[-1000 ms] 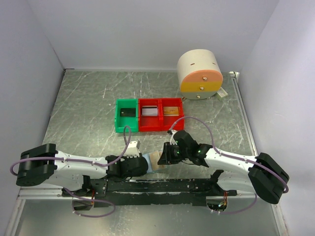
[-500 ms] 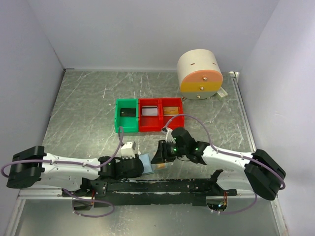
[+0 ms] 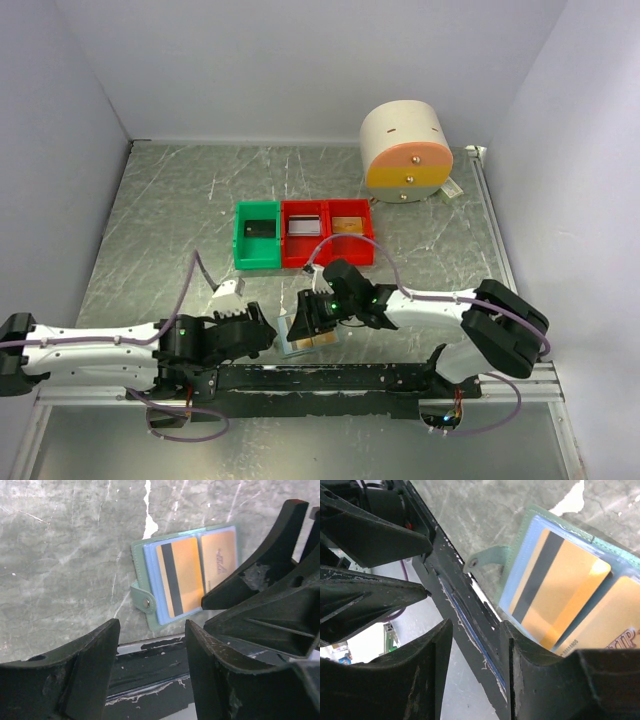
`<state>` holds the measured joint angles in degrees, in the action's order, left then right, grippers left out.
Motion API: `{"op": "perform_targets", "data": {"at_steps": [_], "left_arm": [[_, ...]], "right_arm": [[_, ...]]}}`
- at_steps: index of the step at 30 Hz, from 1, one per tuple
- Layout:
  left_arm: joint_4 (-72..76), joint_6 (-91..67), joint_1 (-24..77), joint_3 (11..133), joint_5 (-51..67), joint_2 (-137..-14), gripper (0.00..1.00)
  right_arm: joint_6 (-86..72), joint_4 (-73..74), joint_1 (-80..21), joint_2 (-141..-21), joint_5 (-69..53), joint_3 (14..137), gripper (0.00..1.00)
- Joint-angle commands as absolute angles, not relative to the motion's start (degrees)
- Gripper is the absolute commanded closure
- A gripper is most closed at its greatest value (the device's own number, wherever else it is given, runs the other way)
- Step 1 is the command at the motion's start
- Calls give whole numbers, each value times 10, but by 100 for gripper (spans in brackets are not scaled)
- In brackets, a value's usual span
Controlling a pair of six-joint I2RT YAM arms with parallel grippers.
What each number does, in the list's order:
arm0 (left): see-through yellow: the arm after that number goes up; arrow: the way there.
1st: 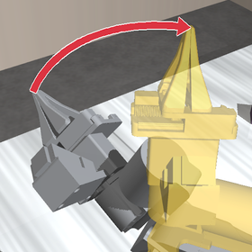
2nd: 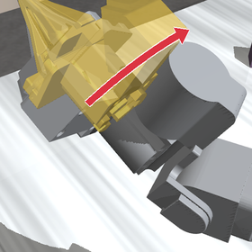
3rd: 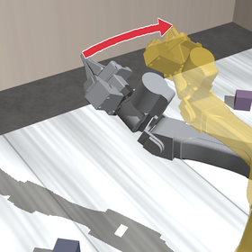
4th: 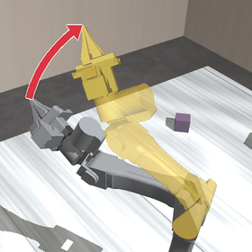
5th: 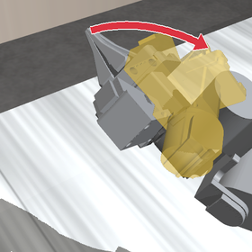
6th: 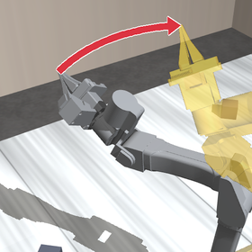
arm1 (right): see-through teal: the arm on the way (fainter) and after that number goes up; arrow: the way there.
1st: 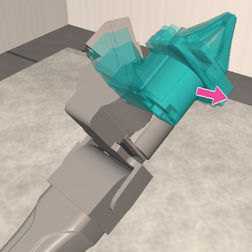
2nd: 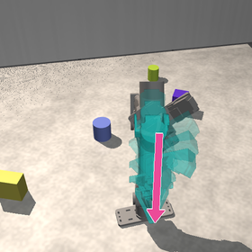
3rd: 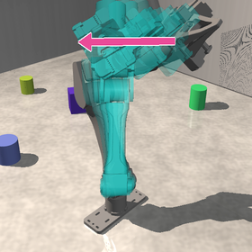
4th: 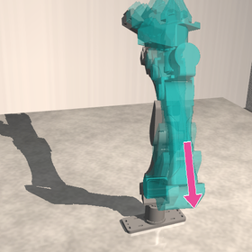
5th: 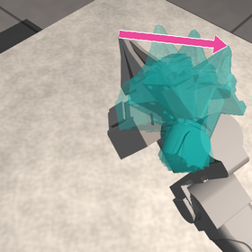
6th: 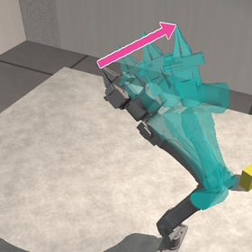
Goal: Take the credit cards out of the card holder
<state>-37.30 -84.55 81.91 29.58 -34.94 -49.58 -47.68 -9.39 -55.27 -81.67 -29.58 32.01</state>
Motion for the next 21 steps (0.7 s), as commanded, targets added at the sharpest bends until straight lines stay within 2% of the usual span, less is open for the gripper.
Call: {"op": "perform_targets", "data": {"at_steps": [1, 7, 13, 17, 21], "left_arm": [[-398, -856, 821, 290, -364, -449, 34], [-296, -806, 821, 270, -331, -449, 36], [-225, -747, 822, 316, -320, -529, 34], [-214, -748, 822, 334, -314, -582, 35], [-170, -759, 822, 310, -310, -602, 35]], "right_arm": [[-487, -129, -559, -784, -269, 312, 56], [-504, -74, -558, -711, -166, 286, 56], [-542, -92, -557, -633, -70, 221, 55], [-538, -121, -557, -596, -71, 186, 54], [-526, -75, -553, -623, -94, 214, 57]]}}
